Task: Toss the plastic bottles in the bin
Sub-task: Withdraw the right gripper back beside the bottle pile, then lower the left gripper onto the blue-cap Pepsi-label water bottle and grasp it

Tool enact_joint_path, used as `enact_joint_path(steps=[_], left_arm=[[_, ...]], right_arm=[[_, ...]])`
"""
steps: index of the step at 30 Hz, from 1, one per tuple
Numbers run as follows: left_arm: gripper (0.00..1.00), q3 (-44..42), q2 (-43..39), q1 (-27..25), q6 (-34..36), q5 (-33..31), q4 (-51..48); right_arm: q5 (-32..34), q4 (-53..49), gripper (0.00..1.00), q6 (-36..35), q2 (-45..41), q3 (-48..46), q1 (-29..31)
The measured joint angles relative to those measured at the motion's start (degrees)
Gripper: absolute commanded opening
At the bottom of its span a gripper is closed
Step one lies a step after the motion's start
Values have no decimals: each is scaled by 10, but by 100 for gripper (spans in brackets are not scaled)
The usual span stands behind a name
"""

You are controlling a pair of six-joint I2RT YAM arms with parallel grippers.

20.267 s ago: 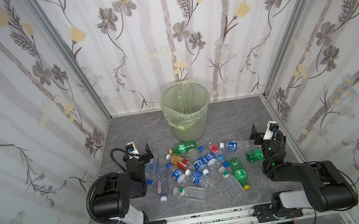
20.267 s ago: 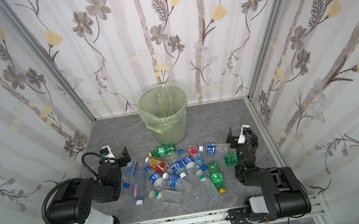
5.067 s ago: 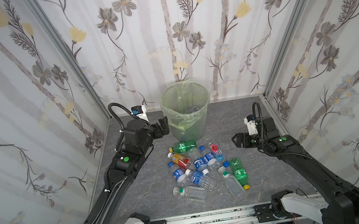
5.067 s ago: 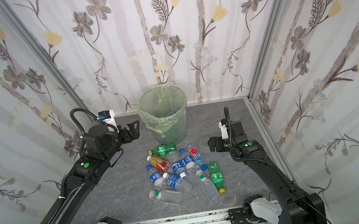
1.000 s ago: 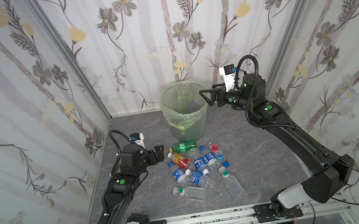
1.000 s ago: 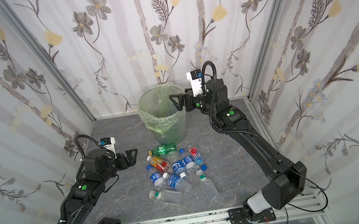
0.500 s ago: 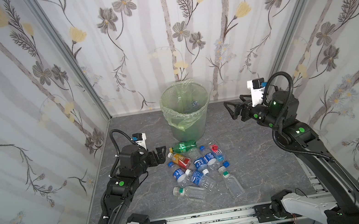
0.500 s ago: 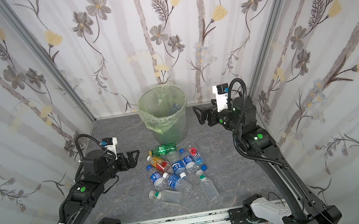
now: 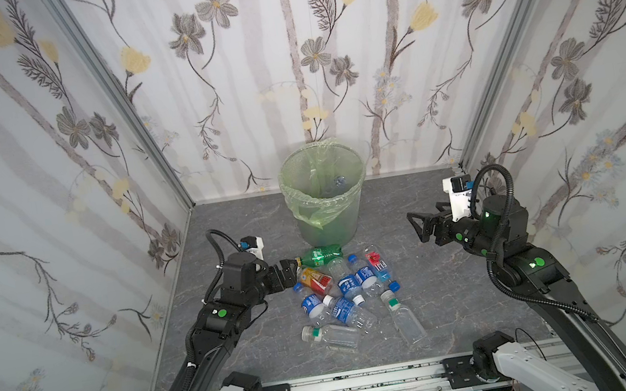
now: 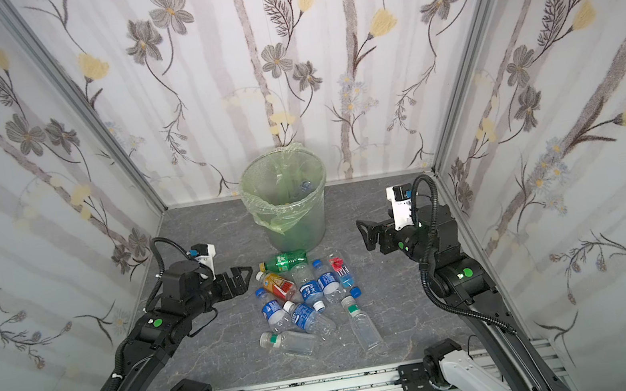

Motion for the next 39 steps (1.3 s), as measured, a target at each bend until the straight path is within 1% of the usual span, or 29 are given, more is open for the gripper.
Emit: enact_joint_path(steps=[4, 9, 14, 18, 29, 31, 35, 39], left_arm=[[100, -22, 19, -25, -60, -33, -1], [100, -41, 56, -79, -114, -65, -2], [100, -50, 102, -106, -144, -86, -1], [99, -69, 142, -122, -146, -83, 9], [90, -96, 215, -127, -148, -50, 82], [85, -98, 229, -127, -148, -44, 98], [72, -108, 236, -125, -150, -42, 120], [69, -117, 240, -121, -154, -43, 141]], right_arm=[[0, 0, 100, -6, 6, 0, 0], [0, 3, 100, -10, 12, -9, -1], [0, 4, 100, -10, 17, -18, -1], [0, 6, 100, -10, 17, -25, -2], [15, 8, 100, -10, 15, -37, -2], [15, 8, 100, -9, 14, -37, -2], [15, 9, 100, -8, 8, -41, -2], [18, 9, 100, -8, 5, -44, -2]])
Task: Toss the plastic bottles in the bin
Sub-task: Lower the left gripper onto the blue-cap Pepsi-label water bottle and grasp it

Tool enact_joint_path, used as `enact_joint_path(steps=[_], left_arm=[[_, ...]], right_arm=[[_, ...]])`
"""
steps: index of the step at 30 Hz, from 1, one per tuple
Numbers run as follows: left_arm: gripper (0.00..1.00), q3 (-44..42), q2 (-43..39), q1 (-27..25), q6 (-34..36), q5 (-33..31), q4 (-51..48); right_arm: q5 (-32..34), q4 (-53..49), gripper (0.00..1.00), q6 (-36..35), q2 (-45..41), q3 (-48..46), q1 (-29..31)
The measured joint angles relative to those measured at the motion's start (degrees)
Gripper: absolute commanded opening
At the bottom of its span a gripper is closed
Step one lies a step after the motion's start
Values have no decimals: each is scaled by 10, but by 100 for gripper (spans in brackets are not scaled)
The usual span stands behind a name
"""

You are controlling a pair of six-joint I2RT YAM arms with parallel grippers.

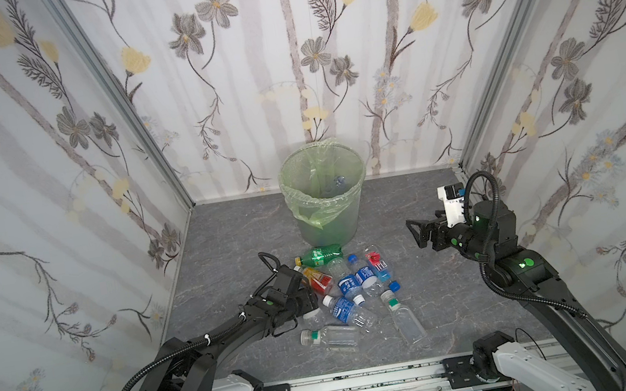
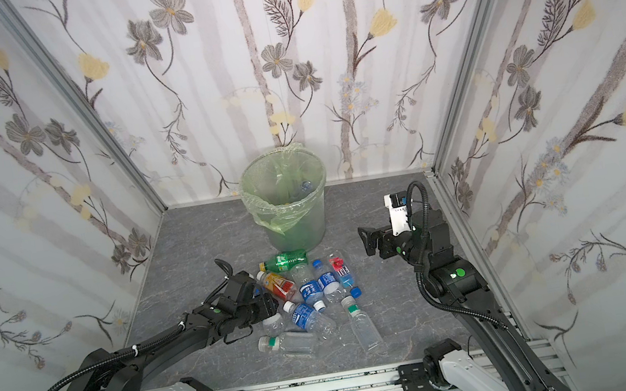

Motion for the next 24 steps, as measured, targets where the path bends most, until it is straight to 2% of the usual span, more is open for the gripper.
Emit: enact_joint_path(steps=[8, 12, 19, 24], left_arm=[[56, -3, -6, 17, 0, -8, 7], [54, 7, -48, 37, 5, -7, 0], [56, 31, -134, 89, 14, -1, -29], [54, 61, -207, 123, 50, -1, -63]], right_arm=[[1, 0, 100, 0, -1, -2, 0], [1, 0, 100, 0, -2, -3, 0], [8, 0, 100, 0, -3, -5, 0], [12, 5, 100, 0, -1, -12, 0]])
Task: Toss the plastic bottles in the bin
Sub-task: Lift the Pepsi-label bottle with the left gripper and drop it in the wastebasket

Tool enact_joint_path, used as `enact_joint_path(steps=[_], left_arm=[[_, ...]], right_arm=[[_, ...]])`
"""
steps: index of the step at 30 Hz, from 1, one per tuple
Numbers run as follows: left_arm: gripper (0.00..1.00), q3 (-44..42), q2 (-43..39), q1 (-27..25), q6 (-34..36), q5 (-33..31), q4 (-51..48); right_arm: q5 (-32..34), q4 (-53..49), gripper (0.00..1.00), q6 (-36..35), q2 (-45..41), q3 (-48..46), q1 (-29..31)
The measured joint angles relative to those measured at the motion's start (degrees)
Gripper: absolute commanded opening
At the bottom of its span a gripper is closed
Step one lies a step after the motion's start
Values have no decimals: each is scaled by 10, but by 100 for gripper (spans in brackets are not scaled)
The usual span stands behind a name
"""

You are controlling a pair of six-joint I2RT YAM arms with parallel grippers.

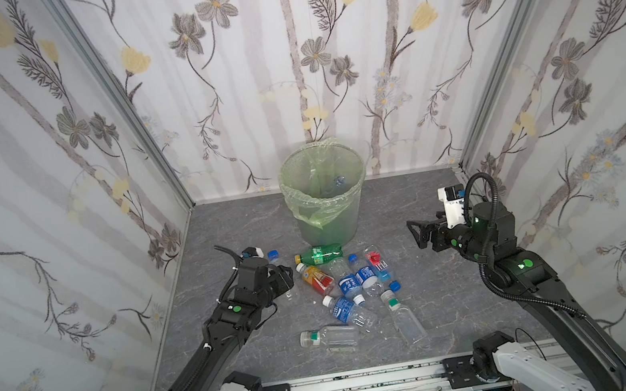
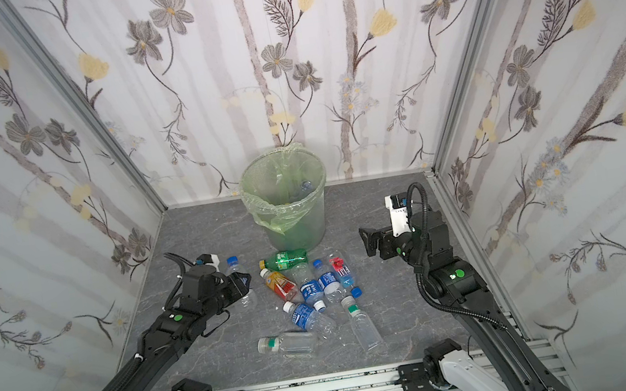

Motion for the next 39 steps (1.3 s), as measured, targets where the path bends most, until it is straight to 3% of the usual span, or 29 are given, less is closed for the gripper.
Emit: enact_joint_path(steps=[9, 19, 23, 26, 27, 29, 33, 39], left_arm=[[58, 118, -86, 17, 101, 16, -24], [57, 185, -123, 17, 162, -35, -36], [55, 245, -54, 17, 167, -34, -4], [55, 316, 52, 16, 155, -5, 45], [63, 356, 107, 14, 154, 10, 65], [100, 441, 209, 10, 152, 40, 92], [100, 566, 353, 4, 139, 98, 97], [100, 523, 295, 1, 148, 96, 94]], right_arm=[[13, 17, 100, -7, -2, -23, 0], [17, 51, 100, -13, -30, -41, 0], [17, 54, 100, -13, -35, -43, 0], [19, 55, 100, -13, -40, -44, 1], [21, 55, 100, -13, -43, -44, 1], [29, 59, 100, -11, -46, -46, 2], [29, 70, 100, -2, -47, -48, 5], [27, 72, 100, 4, -51, -49, 8]])
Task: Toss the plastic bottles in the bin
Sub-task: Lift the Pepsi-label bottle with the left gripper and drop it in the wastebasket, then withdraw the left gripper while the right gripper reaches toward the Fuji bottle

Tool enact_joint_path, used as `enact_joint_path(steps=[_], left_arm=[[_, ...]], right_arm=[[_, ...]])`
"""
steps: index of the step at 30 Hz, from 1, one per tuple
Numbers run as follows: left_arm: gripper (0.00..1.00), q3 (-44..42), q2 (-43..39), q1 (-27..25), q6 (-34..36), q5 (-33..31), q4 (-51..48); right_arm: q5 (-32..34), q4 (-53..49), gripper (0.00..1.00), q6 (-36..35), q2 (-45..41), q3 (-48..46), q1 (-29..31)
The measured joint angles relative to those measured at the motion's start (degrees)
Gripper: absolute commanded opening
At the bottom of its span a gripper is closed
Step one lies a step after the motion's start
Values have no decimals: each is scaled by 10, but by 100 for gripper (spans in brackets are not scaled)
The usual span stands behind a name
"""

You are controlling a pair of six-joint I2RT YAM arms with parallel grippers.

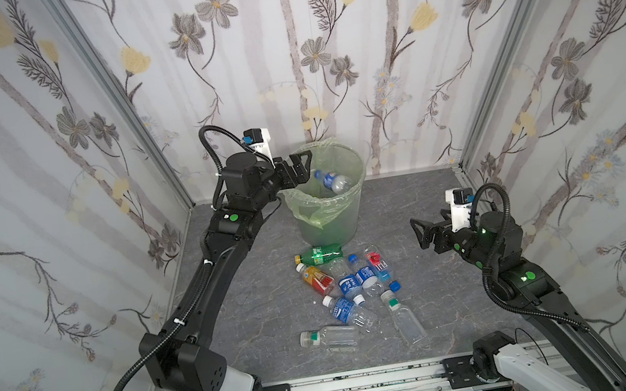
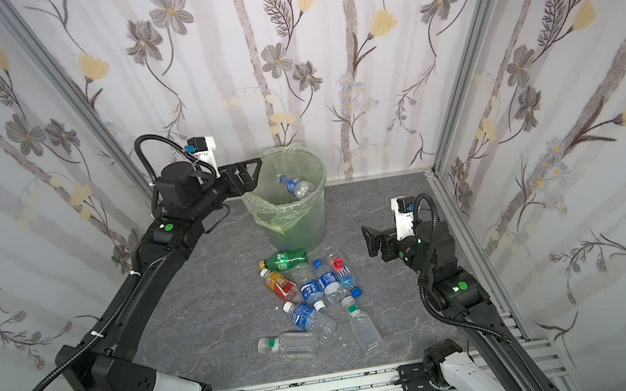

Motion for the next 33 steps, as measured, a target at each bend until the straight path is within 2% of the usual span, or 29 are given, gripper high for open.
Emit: enact_joint_path(steps=[10, 23, 33], left_arm=[[100, -133, -151, 23, 21, -42, -8], [100, -253, -273, 28, 72, -71, -76], [100, -356, -358, 29, 97, -102, -138]], right_arm=[[-12, -1, 100, 0, 13, 9, 1], [-32, -13, 100, -4, 16, 25, 1], [-80, -92, 100, -7, 71, 48, 15]])
